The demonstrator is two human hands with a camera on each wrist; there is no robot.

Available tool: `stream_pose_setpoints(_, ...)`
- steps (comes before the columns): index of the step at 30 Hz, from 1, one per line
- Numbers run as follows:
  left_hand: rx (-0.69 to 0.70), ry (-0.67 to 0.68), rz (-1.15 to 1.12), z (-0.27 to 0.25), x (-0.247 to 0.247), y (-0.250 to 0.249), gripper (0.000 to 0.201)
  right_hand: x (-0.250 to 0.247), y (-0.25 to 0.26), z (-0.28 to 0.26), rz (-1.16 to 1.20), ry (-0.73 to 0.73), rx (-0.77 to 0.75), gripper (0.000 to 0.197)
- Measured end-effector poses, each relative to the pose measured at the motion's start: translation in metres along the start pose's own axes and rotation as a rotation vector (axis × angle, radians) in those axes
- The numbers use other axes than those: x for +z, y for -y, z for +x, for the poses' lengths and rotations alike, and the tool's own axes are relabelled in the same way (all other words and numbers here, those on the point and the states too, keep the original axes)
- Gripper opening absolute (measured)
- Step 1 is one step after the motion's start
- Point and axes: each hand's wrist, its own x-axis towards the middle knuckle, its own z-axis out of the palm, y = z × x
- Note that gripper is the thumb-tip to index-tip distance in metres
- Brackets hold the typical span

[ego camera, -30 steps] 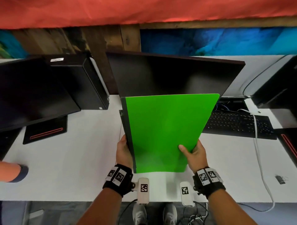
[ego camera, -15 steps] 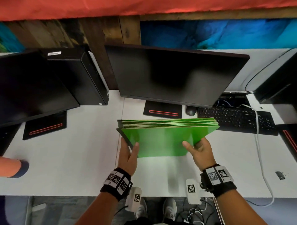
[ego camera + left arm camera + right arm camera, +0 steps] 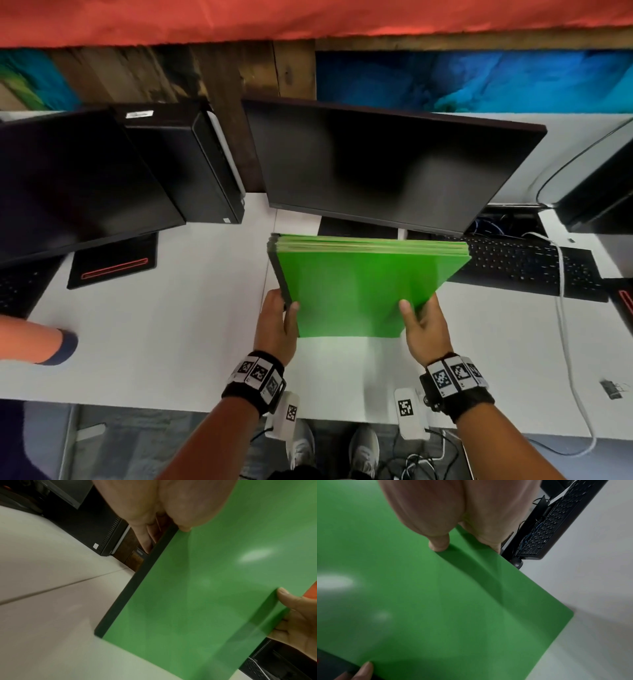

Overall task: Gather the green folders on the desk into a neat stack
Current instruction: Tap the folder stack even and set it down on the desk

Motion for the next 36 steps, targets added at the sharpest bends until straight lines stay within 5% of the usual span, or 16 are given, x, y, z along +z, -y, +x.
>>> stream_pose_setpoints(8,0.039,0.000,0.138,0.023,-0.073,0.025,0.030,0.058,0.024,0.020,-0.123,0.175,0.097,0.036)
stream_pose_setpoints(14,-0.289,0.067,0.249,0.033,-0.142,0.096,0.037,0.161,0.038,0.024,-0.406,0.432,0.209,0.038)
stream_pose_setpoints(18,-0.493,0.085,0.259,0.038,-0.170,0.144,0.038,0.231,0.035,0.019,-0.508,0.458,0.307,0.050)
stream_pose_setpoints(22,-0.632,0.070,0.213,0.047,-0.185,0.191,0.036,0.284,0.027,0.026,-0.580,0.473,0.377,0.058)
stream_pose_setpoints(29,-0.737,0.081,0.237,0.065,-0.197,0.246,0.035,0.346,0.024,0.043,-0.788,0.593,0.355,0.039)
stream_pose_setpoints(36,-0.714,0.091,0.305,0.073,-0.191,0.269,0.035,0.365,0.019,0.036,-0.928,0.582,0.288,0.038)
